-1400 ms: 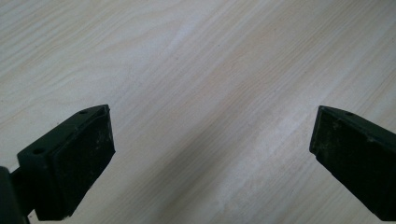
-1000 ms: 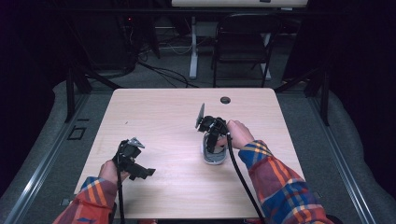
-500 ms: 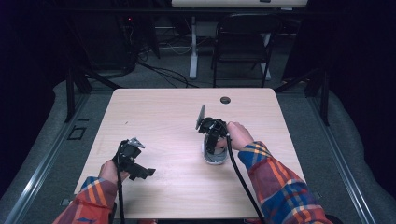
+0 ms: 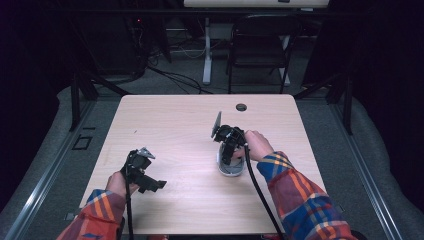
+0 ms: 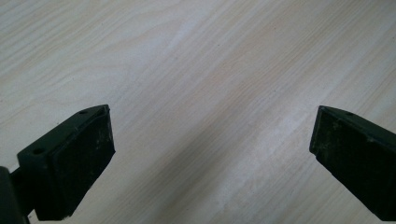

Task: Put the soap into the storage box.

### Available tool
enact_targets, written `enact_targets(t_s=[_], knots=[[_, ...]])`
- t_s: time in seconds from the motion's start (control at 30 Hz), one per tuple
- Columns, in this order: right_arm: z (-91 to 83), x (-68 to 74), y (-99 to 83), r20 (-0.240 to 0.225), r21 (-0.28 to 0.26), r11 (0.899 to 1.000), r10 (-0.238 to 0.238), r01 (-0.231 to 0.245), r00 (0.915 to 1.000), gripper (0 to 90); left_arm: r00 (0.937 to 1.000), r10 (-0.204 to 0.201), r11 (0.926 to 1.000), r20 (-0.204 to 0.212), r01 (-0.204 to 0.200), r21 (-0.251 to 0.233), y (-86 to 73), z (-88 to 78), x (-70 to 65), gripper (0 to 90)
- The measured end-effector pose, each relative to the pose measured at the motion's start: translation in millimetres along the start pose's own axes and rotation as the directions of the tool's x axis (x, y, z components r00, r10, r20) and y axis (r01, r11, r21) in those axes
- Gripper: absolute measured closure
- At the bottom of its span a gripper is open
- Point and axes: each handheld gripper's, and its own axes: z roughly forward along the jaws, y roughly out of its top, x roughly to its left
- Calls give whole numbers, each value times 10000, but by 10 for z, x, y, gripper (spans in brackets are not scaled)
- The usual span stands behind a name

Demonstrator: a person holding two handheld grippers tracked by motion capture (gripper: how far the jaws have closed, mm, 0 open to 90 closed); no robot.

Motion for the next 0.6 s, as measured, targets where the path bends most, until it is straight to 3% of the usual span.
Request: enact_targets(t_s=[0.6], knots=[[-215, 53, -137, 17, -718, 9974, 69, -67, 10000, 217, 10000, 18, 10000, -5, -18, 10, 1, -1, -2, 0]])
